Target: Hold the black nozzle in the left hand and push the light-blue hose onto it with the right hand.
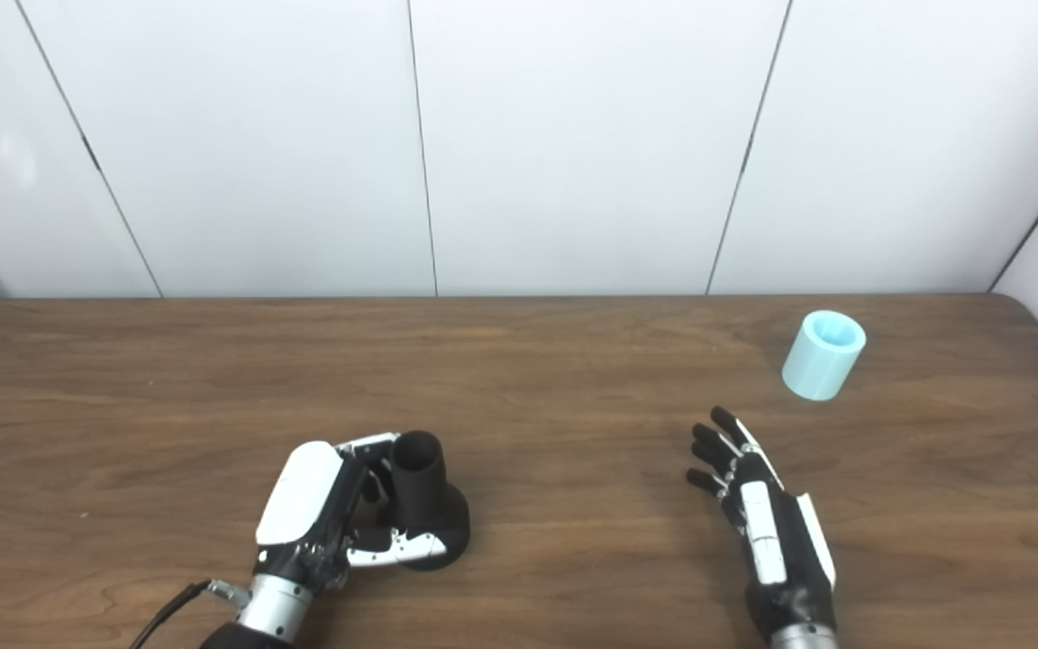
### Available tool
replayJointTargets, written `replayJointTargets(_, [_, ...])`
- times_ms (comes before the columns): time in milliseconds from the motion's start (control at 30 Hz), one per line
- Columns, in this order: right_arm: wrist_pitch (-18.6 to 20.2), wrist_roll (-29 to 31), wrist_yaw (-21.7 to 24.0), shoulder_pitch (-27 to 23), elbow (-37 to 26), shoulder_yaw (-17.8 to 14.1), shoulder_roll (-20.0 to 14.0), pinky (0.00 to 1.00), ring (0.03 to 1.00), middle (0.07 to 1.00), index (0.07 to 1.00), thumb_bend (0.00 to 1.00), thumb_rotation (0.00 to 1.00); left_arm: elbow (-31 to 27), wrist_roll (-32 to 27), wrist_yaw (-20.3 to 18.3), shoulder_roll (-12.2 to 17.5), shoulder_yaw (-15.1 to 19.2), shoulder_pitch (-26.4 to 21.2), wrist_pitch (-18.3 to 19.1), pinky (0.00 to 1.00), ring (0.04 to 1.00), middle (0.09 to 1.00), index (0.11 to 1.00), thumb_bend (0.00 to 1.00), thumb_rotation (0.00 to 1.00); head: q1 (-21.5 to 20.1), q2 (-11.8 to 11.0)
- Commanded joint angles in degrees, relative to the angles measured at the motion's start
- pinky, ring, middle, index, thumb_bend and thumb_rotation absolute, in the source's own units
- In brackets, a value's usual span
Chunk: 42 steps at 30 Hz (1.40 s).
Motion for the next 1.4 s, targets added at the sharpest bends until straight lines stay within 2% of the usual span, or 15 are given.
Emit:
replayJointTargets(0, [0.9, 0.0, 0.5, 0.2, 0.3, 1.5, 1.3, 0.77, 0.855, 0.853, 0.887, 0.53, 0.91, 2.9, 0.1, 0.1, -2.4, -2.2, 4.2, -1.4, 0.35, 0.432, 0.519, 0.484, 0.47, 0.0, -0.3, 0.1])
replayJointTargets(33, [1.4, 0.1, 0.3, -0.2, -0.8, 1.3, 1.1, 0.76, 0.854, 0.853, 0.888, 0.53, 0.9, 3.0, 0.0, 0.0, -2.3, -2.3, 4.1, -1.7, 0.35, 0.433, 0.519, 0.484, 0.47, 0.0, -0.7, 0.3])
replayJointTargets(100, [2.5, 0.3, 0.0, -0.8, -2.9, 1.1, 0.6, 0.76, 0.86, 0.864, 0.885, 0.53, 0.75, 2.8, -0.3, -0.7, -2.1, -2.4, 4.0, -1.8, 0.35, 0.437, 0.515, 0.486, 0.48, 0.0, -1.0, 0.3])
replayJointTargets(267, [6.9, -1.4, -1.7, -3.2, -9.0, -0.4, -0.9, 0.78, 0.874, 0.868, 0.878, 0.58, 0.52, 3.2, 0.0, -1.0, -1.8, -2.5, 3.8, -3.0, 0.35, 0.442, 0.507, 0.483, 0.48, 0.0, -3.0, 0.3])
replayJointTargets(333, [8.5, -5.8, -2.6, -5.1, -11.4, -0.7, -2.7, 0.73, 0.839, 0.842, 0.862, 0.64, 0.5, 3.2, -0.2, -1.1, -1.8, -2.4, 3.8, -3.4, 0.34, 0.435, 0.508, 0.485, 0.48, 0.0, -3.9, 0.4])
replayJointTargets(433, [10.9, -10.4, -3.0, -8.1, -13.4, -1.5, -5.8, 0.66, 0.793, 0.811, 0.846, 0.61, 0.45, 3.6, -0.5, -1.2, -1.8, -2.3, 3.7, -3.7, 0.34, 0.432, 0.512, 0.485, 0.48, 0.0, -4.8, 0.0])
replayJointTargets(500, [12.4, -10.9, -2.7, -9.7, -14.1, -2.4, -7.5, 0.71, 0.814, 0.819, 0.848, 0.62, 0.4, 4.1, -0.5, -0.9, -1.8, -2.3, 3.6, -4.2, 0.34, 0.424, 0.511, 0.491, 0.47, 0.0, -5.3, -0.4])
replayJointTargets(567, [12.3, -11.7, -2.1, -12.2, -13.9, -3.4, -10.3, 0.75, 0.821, 0.823, 0.847, 0.63, 0.37, 5.0, -0.4, -0.2, -1.7, -2.4, 3.6, -5.1, 0.34, 0.414, 0.508, 0.498, 0.47, 0.0, -5.9, -0.6])
replayJointTargets(633, [12.5, -12.1, -1.8, -14.0, -13.6, -4.0, -12.5, 0.75, 0.823, 0.829, 0.847, 0.66, 0.34, 5.3, -0.6, -0.2, -1.7, -2.2, 3.7, -5.6, 0.34, 0.41, 0.506, 0.499, 0.47, 0.0, -6.8, -0.7])
replayJointTargets(733, [13.6, -15.6, -1.9, -16.0, -13.8, -3.8, -15.2, 0.68, 0.804, 0.826, 0.84, 0.69, 0.34, 5.1, -1.1, -1.1, -1.5, -1.8, 3.9, -5.5, 0.34, 0.42, 0.504, 0.496, 0.47, 0.0, -7.4, -0.6])
replayJointTargets(833, [12.2, -24.3, -1.6, -18.1, -12.7, -1.7, -19.9, 0.68, 0.797, 0.826, 0.841, 0.68, 0.32, 4.9, -1.5, -2.0, -1.4, -1.5, 4.0, -4.9, 0.34, 0.417, 0.512, 0.493, 0.47, 0.0, -7.9, -0.5])
replayJointTargets(933, [11.5, -32.0, -1.1, -20.7, -11.3, 0.7, -24.1, 0.76, 0.822, 0.837, 0.832, 0.67, 0.27, 5.0, -1.8, -2.2, -1.0, -1.1, 4.0, -5.4, 0.34, 0.415, 0.505, 0.494, 0.47, 0.0, -9.1, -0.6])
replayJointTargets(1067, [11.4, -40.6, -0.4, -24.7, -6.7, 3.9, -28.3, 0.85, 0.885, 0.839, 0.809, 0.75, 0.23, 5.6, -1.9, -2.3, -0.4, -0.7, 3.7, -6.2, 0.34, 0.419, 0.507, 0.489, 0.47, 0.0, -10.7, -1.1])
replayJointTargets(1200, [15.0, -47.0, 5.7, -29.3, 0.0, 7.9, -32.5, 0.98, 0.97, 0.872, 0.831, 0.83, 0.25, 6.2, -2.5, -2.9, -0.2, -0.2, 3.5, -6.5, 0.34, 0.419, 0.512, 0.49, 0.47, 0.0, -12.3, -2.3])
replayJointTargets(1367, [18.3, -51.7, 10.7, -32.9, 9.3, 12.0, -34.6, 1.0, 1.0, 0.915, 0.873, 0.9, 0.28, 6.8, -3.6, -3.6, -0.1, 0.3, 3.4, -7.2, 0.33, 0.41, 0.515, 0.498, 0.47, 0.0, -13.5, -3.3])
